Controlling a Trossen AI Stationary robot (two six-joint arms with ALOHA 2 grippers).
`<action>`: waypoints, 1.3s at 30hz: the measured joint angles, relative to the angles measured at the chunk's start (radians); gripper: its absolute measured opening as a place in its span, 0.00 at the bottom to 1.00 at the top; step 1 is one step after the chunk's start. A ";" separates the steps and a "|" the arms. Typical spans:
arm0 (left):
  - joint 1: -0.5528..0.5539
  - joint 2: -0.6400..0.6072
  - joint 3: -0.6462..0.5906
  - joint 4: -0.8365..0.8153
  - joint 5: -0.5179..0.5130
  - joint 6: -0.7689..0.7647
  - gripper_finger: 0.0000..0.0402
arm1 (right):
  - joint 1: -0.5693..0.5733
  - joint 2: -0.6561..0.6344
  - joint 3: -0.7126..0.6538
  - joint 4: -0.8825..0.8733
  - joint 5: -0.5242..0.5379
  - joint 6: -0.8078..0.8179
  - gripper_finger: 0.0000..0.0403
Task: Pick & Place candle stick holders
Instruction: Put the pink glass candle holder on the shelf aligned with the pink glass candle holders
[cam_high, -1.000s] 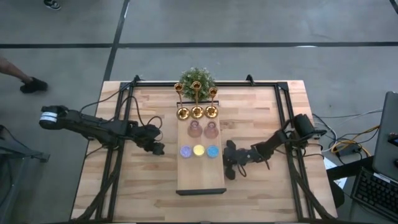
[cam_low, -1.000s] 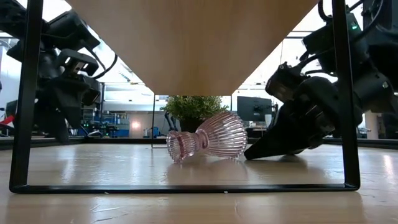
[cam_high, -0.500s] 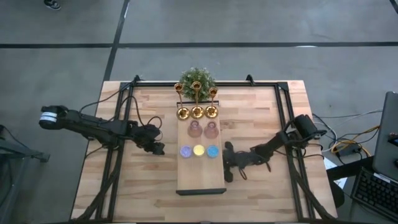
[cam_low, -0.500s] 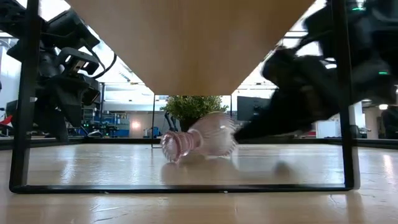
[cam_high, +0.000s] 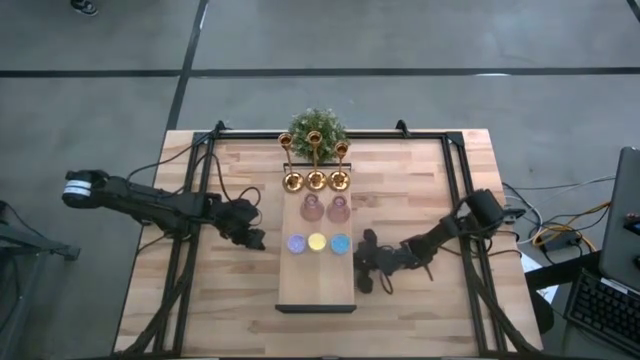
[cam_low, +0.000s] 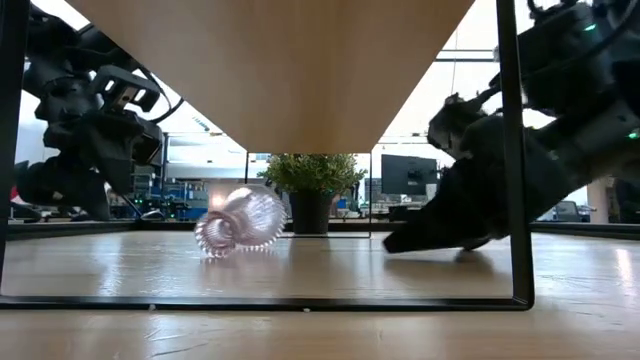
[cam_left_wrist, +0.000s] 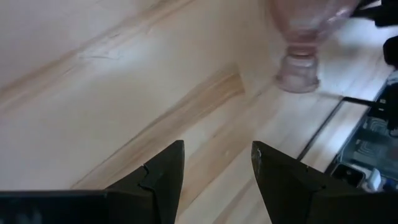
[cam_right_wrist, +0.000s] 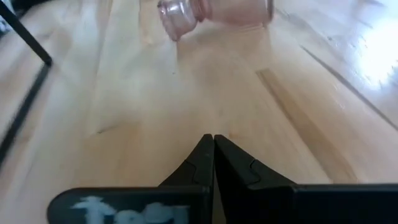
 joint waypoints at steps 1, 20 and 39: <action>0.000 0.000 0.002 0.000 0.009 0.012 0.47 | 0.006 -0.013 -0.013 0.001 0.001 0.023 0.02; 0.002 -0.290 0.086 -0.138 -0.258 0.388 0.47 | 0.084 -0.626 -0.227 -0.645 -0.017 0.634 0.02; -0.018 -0.314 0.042 -0.424 0.113 0.300 0.77 | 0.083 -0.596 -0.077 -0.769 0.056 0.694 0.02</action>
